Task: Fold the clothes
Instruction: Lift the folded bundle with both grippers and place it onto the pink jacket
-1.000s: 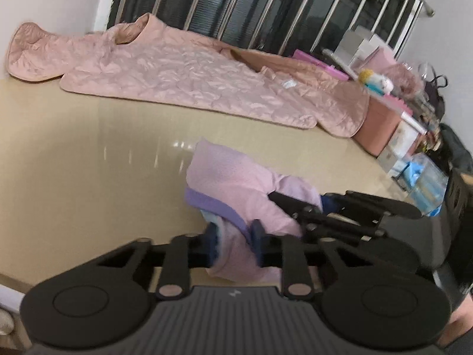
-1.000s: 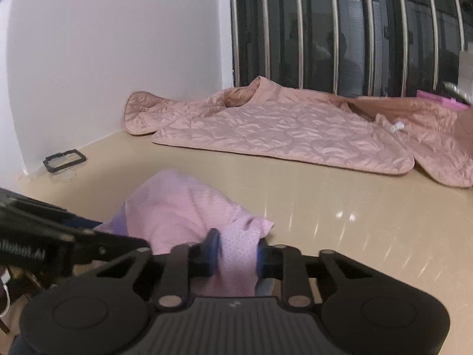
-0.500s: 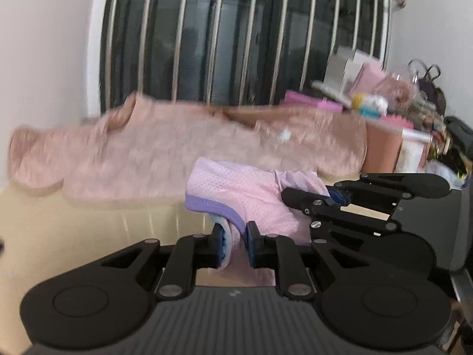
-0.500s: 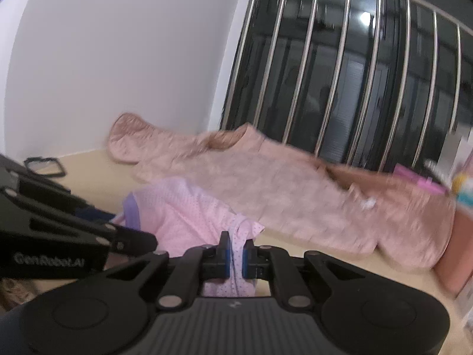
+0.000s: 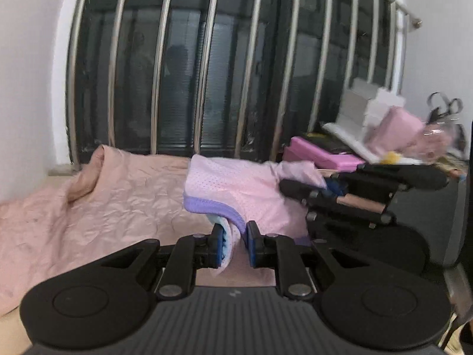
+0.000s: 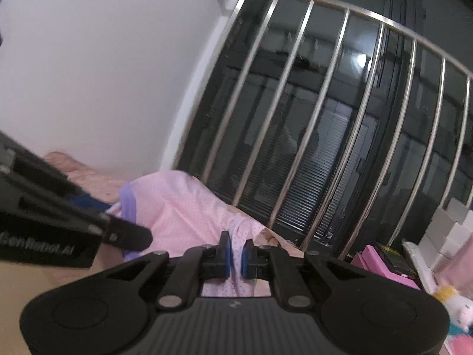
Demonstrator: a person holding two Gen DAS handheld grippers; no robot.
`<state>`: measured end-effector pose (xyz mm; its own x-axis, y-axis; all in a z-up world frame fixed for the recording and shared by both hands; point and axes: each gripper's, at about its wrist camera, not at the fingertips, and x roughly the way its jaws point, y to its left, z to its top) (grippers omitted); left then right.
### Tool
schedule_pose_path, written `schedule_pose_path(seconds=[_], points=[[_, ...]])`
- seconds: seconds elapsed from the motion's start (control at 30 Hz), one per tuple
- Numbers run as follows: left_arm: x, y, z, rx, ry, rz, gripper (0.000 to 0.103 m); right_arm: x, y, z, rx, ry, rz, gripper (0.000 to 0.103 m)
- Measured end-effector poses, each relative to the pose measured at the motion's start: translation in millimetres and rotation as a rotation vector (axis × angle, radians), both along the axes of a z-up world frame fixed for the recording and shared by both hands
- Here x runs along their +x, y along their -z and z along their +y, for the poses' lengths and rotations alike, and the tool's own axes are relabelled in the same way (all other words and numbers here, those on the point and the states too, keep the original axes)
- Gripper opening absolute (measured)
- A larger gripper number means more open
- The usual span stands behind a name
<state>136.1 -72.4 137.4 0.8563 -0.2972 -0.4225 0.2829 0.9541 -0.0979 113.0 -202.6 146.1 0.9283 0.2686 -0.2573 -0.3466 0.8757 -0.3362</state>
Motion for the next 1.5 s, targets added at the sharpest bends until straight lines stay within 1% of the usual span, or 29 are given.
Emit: schedule_pose_path(seconds=[0.07, 0.17, 0.27, 0.33, 0.37, 0.4, 0.43, 0.47, 0.5, 0.53, 0.63, 0.7, 0.77, 0.87, 0.9, 0.93, 0.97, 1.0, 1.03, 1.07, 1.1, 1.17, 1.23, 1.3, 1.33, 1.37, 1.4, 1.47, 1.5], points=[[41, 17, -10, 0.023, -0.025, 0.033, 0.015, 46, 7, -4, 0.008, -0.001, 0.047, 0.007], [97, 50, -22, 0.029, -0.059, 0.107, 0.015, 115, 32, -4, 0.015, -0.010, 0.140, 0.007], [138, 89, -30, 0.026, -0.083, 0.190, 0.015, 169, 72, -2, 0.021, 0.009, 0.223, 0.007], [151, 118, -31, 0.055, -0.092, 0.247, 0.018, 192, 99, -3, 0.027, 0.035, 0.299, 0.008], [151, 126, -29, 0.055, -0.106, 0.219, 0.025, 202, 113, -4, 0.033, 0.049, 0.341, 0.010], [151, 129, -29, 0.074, -0.114, 0.185, 0.035, 208, 125, -7, 0.040, 0.062, 0.370, 0.022], [151, 127, -29, 0.118, -0.106, 0.177, 0.042, 210, 132, -11, 0.053, 0.072, 0.374, 0.029], [152, 122, -27, 0.148, -0.097, 0.181, 0.061, 208, 137, -16, 0.075, 0.083, 0.364, 0.041], [151, 117, -21, 0.142, -0.086, 0.195, 0.074, 204, 138, -22, 0.105, 0.095, 0.353, 0.045], [151, 113, -13, 0.107, -0.078, 0.203, 0.076, 202, 134, -28, 0.141, 0.103, 0.350, 0.046], [156, 106, 20, -0.021, -0.081, 0.258, 0.076, 192, 116, -48, 0.238, 0.107, 0.337, 0.046], [162, 104, 37, -0.080, -0.066, 0.308, 0.076, 188, 104, -53, 0.239, 0.076, 0.384, 0.046], [166, 109, 46, -0.088, -0.014, 0.370, 0.079, 178, 101, -52, 0.204, -0.004, 0.425, 0.049], [175, 122, 47, -0.077, 0.003, 0.450, 0.079, 163, 112, -50, 0.161, -0.201, 0.429, 0.050], [173, 124, 46, -0.080, 0.010, 0.448, 0.078, 161, 117, -48, 0.137, -0.242, 0.434, 0.050], [171, 125, 43, -0.079, 0.017, 0.431, 0.078, 161, 122, -44, 0.103, -0.246, 0.451, 0.050], [170, 125, 41, -0.077, 0.026, 0.421, 0.073, 162, 127, -41, 0.069, -0.250, 0.467, 0.048], [169, 126, 40, -0.079, 0.035, 0.412, 0.059, 164, 132, -38, 0.042, -0.246, 0.475, 0.047], [168, 125, 38, -0.080, 0.043, 0.408, 0.049, 167, 136, -36, 0.039, -0.236, 0.478, 0.044], [167, 125, 38, -0.084, 0.064, 0.412, 0.026, 170, 140, -37, 0.057, -0.233, 0.486, 0.030], [167, 126, 37, -0.096, 0.107, 0.436, 0.010, 172, 141, -37, 0.072, -0.233, 0.494, 0.021], [165, 123, 34, -0.075, 0.129, 0.442, 0.007, 173, 139, -39, 0.095, -0.241, 0.506, 0.015], [160, 119, 29, -0.029, 0.159, 0.436, 0.006, 173, 135, -43, 0.093, -0.243, 0.511, 0.010], [158, 114, 30, -0.015, 0.162, 0.441, 0.008, 175, 131, -49, 0.089, -0.223, 0.526, 0.009], [159, 110, 33, -0.020, 0.143, 0.437, 0.011, 175, 129, -51, 0.079, -0.208, 0.535, 0.009], [159, 107, 36, -0.025, 0.122, 0.432, 0.021, 174, 128, -52, 0.061, -0.194, 0.542, 0.011], [159, 103, 39, -0.030, 0.102, 0.427, 0.036, 170, 125, -52, 0.050, -0.194, 0.538, 0.018], [159, 96, 48, -0.089, 0.081, 0.405, 0.047, 169, 119, -51, 0.088, -0.193, 0.504, 0.020], [159, 93, 51, -0.118, 0.064, 0.388, 0.048, 169, 116, -51, 0.116, -0.189, 0.485, 0.022]])
